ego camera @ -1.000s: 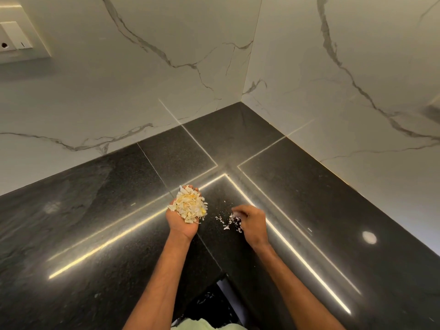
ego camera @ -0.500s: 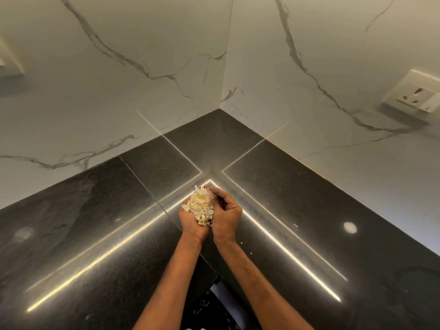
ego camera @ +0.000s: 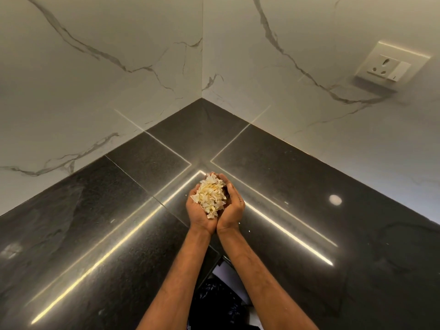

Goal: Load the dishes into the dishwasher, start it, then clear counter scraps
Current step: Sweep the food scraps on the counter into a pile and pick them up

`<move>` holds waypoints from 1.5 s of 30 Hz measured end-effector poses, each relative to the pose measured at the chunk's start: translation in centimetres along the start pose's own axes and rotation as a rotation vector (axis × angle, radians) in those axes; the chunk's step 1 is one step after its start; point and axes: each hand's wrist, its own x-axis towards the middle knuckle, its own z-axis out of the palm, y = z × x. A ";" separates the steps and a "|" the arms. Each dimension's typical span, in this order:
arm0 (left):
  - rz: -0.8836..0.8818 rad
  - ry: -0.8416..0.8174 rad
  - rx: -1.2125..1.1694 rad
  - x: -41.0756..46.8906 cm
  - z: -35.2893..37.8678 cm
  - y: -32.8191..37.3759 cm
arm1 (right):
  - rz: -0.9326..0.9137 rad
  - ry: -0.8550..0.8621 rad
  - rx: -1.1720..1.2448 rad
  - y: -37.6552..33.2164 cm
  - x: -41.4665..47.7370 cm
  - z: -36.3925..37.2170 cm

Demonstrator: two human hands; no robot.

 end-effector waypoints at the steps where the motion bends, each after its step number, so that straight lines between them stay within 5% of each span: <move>1: 0.001 0.002 0.007 -0.4 0.0 -0.2 | 0.005 0.001 0.018 0.0 -0.1 -0.3; 24: 0.268 0.091 -0.052 -14.5 -4.7 -11.4 | 0.375 -0.234 0.203 -4.0 -11.7 -12.3; 33: 0.317 0.214 -0.026 -18.5 -11.7 -14.5 | 0.483 -0.116 0.165 -2.5 -17.2 -17.5; 39: 0.175 0.355 -0.052 -19.4 -18.3 -15.9 | 0.537 0.078 0.141 2.8 -19.1 -23.3; 45: 0.086 0.405 0.034 -18.6 -29.1 -17.5 | 0.593 0.043 0.055 8.2 -20.9 -28.2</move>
